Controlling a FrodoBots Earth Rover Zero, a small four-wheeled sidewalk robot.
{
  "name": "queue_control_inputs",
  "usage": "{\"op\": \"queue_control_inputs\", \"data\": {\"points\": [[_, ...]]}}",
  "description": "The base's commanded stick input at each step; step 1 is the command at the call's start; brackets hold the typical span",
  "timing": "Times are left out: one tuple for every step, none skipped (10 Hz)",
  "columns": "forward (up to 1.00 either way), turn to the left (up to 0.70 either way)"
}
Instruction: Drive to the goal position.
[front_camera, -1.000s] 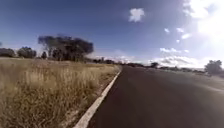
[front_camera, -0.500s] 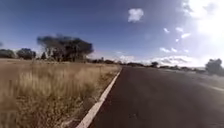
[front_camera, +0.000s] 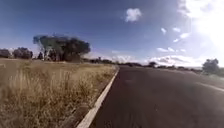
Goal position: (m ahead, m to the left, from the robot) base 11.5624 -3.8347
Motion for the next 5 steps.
{"op": "queue_control_inputs", "data": {"points": [[0.45, 0.00], [0.45, 0.00], [0.45, 0.00], [0.45, 0.00], [0.45, 0.00]]}}
